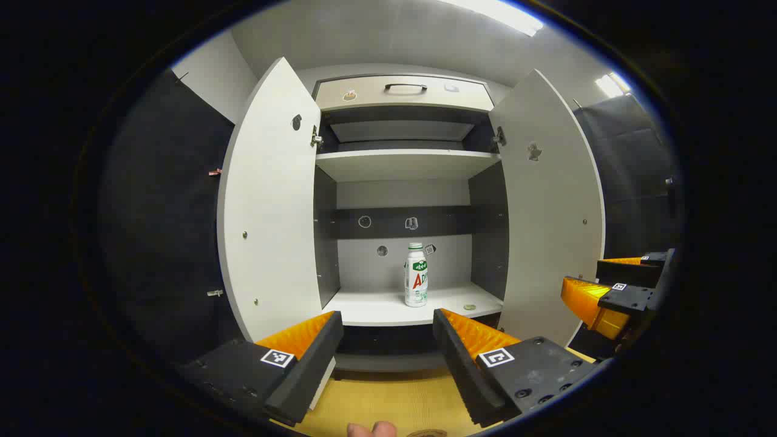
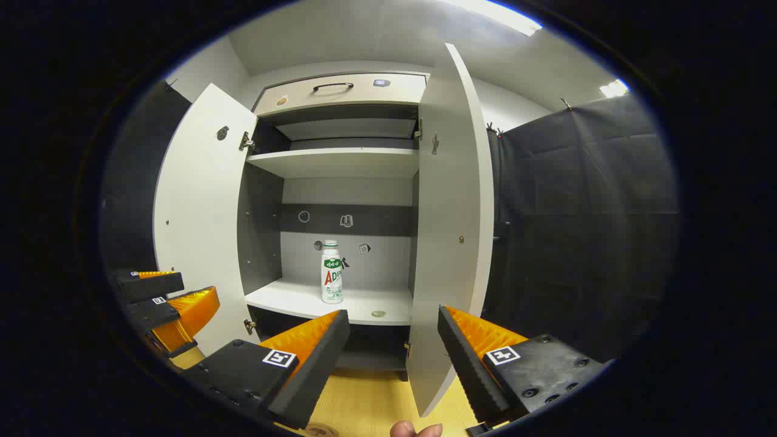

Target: Grasp the bottle in the cabinet with the left hand and place it on the coaster, then close the right door with the right hand and the left door with the left hand.

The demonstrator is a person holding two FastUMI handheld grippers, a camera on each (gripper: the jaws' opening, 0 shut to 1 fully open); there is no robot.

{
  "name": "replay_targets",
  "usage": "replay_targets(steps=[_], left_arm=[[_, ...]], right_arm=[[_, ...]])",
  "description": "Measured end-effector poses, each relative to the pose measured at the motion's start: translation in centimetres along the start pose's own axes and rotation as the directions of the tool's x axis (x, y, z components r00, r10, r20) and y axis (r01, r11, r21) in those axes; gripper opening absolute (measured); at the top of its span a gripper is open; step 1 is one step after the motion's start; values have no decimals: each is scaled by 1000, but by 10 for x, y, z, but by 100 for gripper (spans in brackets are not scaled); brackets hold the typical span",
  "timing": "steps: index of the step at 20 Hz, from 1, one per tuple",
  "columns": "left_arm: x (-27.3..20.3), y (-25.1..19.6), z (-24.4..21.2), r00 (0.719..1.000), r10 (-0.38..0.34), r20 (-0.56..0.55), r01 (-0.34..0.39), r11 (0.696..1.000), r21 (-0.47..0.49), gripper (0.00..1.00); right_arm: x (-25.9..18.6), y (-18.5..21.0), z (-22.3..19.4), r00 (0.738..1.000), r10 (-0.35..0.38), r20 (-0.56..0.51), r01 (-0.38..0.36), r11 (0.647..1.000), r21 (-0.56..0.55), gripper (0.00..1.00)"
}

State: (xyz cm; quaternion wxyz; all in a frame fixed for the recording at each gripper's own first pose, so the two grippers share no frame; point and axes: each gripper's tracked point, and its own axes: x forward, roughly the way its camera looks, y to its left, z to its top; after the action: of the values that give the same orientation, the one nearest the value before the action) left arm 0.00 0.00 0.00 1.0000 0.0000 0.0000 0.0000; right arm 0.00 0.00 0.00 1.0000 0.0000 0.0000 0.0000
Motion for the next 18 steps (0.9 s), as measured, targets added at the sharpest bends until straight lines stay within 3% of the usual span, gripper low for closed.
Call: replay_targets(steps=[18], left_arm=[[4,6,3,1000,22,5,-22,1000,5,95]], right_arm=[[5,12,9,1000,15,19,-16,1000,10,97]])
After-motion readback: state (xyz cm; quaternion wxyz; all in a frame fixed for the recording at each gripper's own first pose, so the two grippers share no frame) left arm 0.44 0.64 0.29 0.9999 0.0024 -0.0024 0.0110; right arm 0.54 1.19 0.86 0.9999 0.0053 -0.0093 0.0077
